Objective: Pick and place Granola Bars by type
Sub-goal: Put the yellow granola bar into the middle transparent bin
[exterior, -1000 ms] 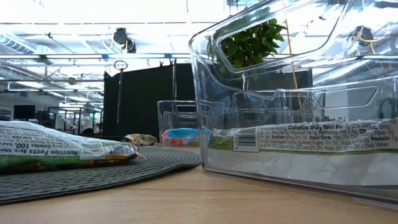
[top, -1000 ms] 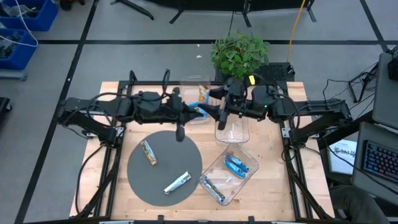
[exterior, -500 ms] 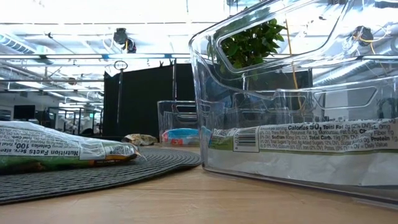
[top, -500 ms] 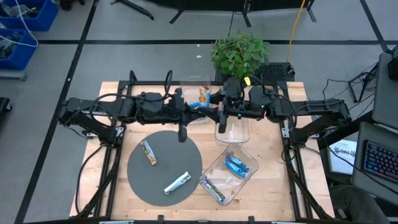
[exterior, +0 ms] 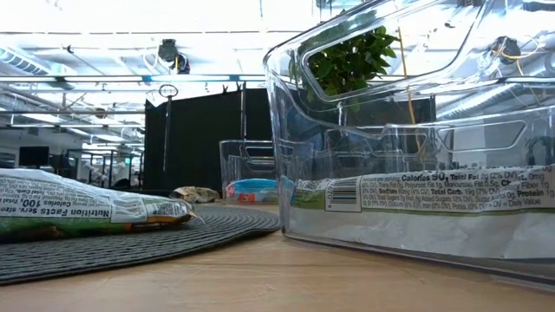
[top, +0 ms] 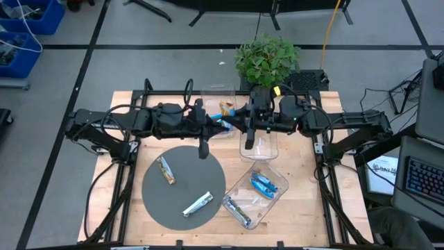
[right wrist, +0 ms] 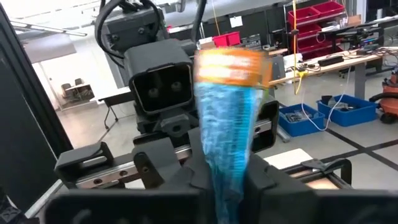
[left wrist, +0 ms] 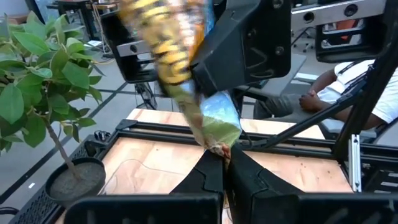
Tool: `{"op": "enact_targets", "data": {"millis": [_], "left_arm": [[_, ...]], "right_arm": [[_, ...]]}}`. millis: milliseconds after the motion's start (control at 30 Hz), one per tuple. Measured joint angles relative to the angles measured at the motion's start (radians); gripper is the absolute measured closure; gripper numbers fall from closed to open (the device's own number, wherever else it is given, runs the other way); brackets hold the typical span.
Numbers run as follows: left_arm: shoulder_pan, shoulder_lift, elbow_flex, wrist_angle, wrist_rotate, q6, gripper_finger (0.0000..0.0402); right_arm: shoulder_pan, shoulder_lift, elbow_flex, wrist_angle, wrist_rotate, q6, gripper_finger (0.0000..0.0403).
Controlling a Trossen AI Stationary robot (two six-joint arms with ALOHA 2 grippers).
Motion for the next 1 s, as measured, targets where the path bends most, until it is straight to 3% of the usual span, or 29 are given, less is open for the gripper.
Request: {"op": "enact_targets", "data": {"millis": [67, 200, 467, 700, 1000], "left_arm": [[0.0, 0.0, 0.0, 0.001, 0.0, -0.004, 0.0398], [0.0, 0.0, 0.0, 0.002, 0.0, -0.027, 0.0392], [0.004, 0.0, 0.0, 0.0, -0.024, -0.093, 0.0318], [0.006, -0.016, 0.0, -0.009, -0.044, -0.089, 0.0216], [0.028, -0.087, -0.001, -0.074, 0.022, -0.09, 0.0064]], "right_arm": [[0.0, 0.0, 0.0, 0.001, 0.0, -0.001, 0.0388], [-0.006, 0.0, 0.0, -0.001, -0.005, 0.026, 0.0393], [-0.009, 0.0, 0.0, -0.001, -0.025, 0.033, 0.0399], [-0.009, -0.008, 0.0, -0.01, -0.025, 0.034, 0.0401], [-0.008, -0.046, 0.0, -0.083, 0.02, 0.033, 0.0402]]}}
